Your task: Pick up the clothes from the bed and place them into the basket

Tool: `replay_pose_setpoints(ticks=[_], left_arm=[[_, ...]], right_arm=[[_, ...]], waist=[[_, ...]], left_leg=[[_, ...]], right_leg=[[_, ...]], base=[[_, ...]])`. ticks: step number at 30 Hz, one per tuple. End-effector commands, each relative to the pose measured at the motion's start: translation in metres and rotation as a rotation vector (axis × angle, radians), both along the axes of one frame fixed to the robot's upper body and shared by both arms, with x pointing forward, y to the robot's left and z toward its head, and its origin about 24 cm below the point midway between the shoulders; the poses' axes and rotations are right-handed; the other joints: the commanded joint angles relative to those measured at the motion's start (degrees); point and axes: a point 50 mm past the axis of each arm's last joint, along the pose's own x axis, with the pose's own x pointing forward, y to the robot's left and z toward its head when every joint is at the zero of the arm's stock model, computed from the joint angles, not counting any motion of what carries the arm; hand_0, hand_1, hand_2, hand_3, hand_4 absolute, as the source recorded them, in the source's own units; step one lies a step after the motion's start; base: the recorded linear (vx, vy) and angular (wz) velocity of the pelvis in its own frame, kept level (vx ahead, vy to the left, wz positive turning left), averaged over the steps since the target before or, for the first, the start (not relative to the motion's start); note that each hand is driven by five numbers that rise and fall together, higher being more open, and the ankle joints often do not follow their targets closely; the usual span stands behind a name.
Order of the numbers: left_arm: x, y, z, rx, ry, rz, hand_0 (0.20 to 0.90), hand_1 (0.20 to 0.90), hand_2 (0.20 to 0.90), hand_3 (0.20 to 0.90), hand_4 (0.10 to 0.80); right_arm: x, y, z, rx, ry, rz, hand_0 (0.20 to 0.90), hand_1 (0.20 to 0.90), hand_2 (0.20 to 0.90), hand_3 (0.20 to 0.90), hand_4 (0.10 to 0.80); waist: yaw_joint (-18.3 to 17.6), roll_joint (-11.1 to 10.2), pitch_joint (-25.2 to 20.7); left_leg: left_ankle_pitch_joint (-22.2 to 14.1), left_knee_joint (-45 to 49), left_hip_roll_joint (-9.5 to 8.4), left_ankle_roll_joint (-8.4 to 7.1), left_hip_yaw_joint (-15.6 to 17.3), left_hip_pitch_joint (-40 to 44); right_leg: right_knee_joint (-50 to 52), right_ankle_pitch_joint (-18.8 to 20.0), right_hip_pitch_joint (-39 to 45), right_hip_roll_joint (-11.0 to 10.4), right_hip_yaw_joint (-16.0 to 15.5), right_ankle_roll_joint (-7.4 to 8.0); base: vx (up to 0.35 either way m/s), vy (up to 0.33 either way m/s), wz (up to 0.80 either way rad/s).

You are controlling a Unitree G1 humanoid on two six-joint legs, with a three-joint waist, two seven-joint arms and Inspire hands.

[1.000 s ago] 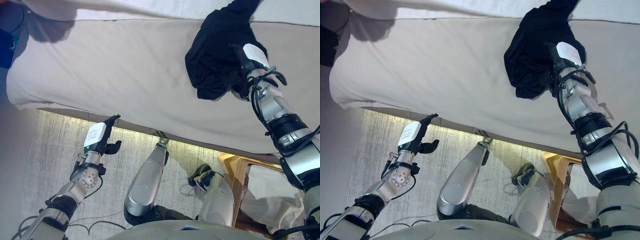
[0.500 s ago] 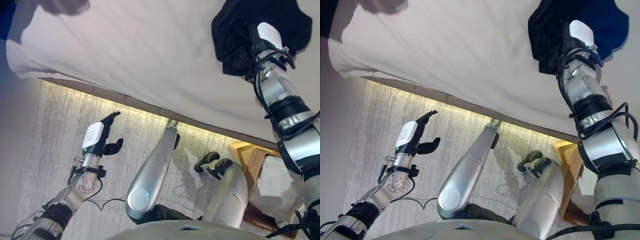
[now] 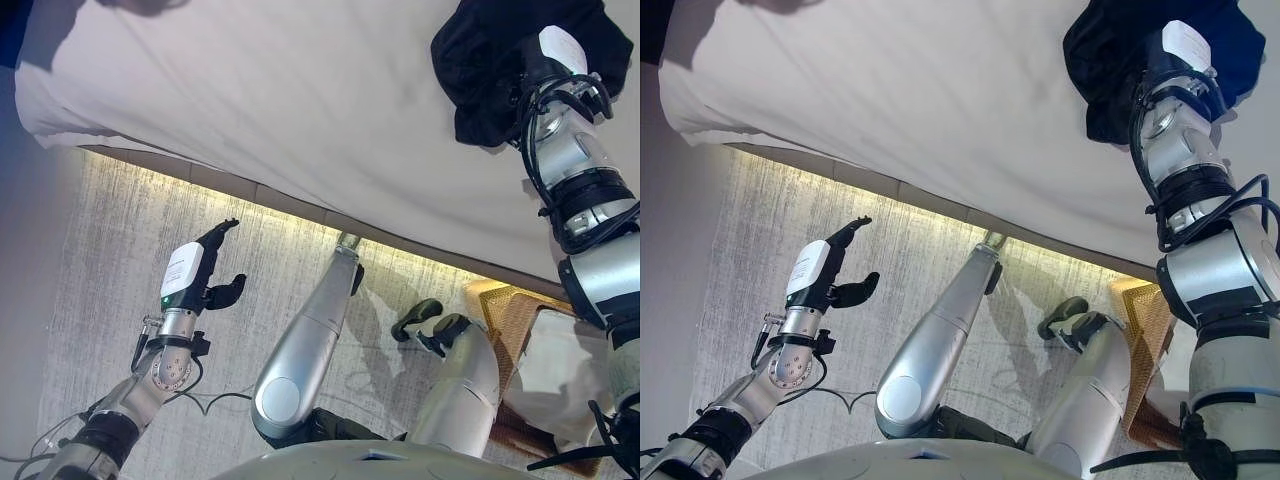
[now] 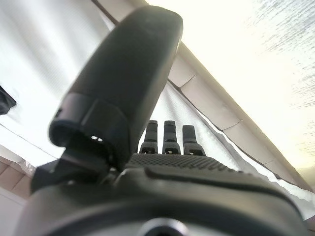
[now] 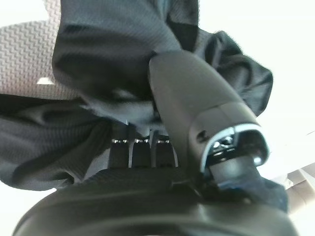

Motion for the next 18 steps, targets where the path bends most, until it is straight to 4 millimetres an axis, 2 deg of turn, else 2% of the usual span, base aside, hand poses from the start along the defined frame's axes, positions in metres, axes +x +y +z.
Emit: replay_pose_setpoints(ticks=[1, 5, 7, 12, 18], left_arm=[[-0.004, 0.009, 0.017, -0.040, -0.104, 0.011, 0.900, 0.900, 0.900, 0.900, 0.800], [-0.005, 0.008, 0.014, -0.026, -0.085, 0.006, 0.900, 0.900, 0.900, 0.900, 0.800], [-0.004, 0.010, 0.011, -0.015, -0.068, 0.013, 0.900, 0.900, 0.900, 0.900, 0.800], [0.004, 0.010, 0.011, -0.001, -0.062, 0.013, 0.900, 0.900, 0.900, 0.900, 0.800], [0.007, 0.010, 0.006, 0.021, -0.023, 0.020, 0.900, 0.900, 0.900, 0.900, 0.800]], right_arm=[[-0.010, -0.015, 0.036, -0.074, -0.101, -0.017, 0.300, 0.300, 0.300, 0.200, 0.100], [-0.011, -0.018, 0.031, -0.079, -0.086, -0.010, 0.300, 0.300, 0.300, 0.200, 0.100], [-0.012, -0.020, 0.028, -0.085, -0.079, 0.003, 0.300, 0.300, 0.300, 0.200, 0.100], [-0.015, -0.025, 0.032, -0.086, -0.105, 0.011, 0.300, 0.300, 0.300, 0.200, 0.100], [-0.022, -0.035, 0.032, -0.073, -0.136, 0.018, 0.300, 0.300, 0.300, 0.200, 0.100]], waist=[[0.4, 2.8, -2.9], [-0.2, 2.3, -2.9], [-0.9, 1.5, -2.9], [-2.3, -0.1, -2.9], [-4.6, -2.2, -7.9]], left_leg=[[-7.0, 2.1, -0.84, 4.38, 4.1, 6.1], [-6.2, -1.4, 0.19, 3.83, 4.1, 10.3], [-5.2, -5.8, 1.25, 3.24, 4.5, 15.7], [-3.8, -11.9, 2.62, 2.37, 5.1, 24.1], [-3.5, -17.9, 4.56, 1.40, 6.4, 31.9]], right_leg=[[-2.0, 3.7, 3.6, 5.4, -3.6, -3.43], [-5.1, 4.6, 7.7, 5.4, -3.4, -2.89], [-9.0, 5.6, 12.6, 5.5, -3.1, -2.15], [-15.6, 7.1, 21.0, 5.7, -3.0, -1.33], [-24.3, 9.0, 28.9, 7.4, -3.1, -0.76]], base=[[-0.015, -0.023, -0.07], [-0.003, -0.013, -0.11], [0.017, -0.014, -0.08], [-0.006, -0.024, -0.18], [0.009, -0.017, -0.18]])
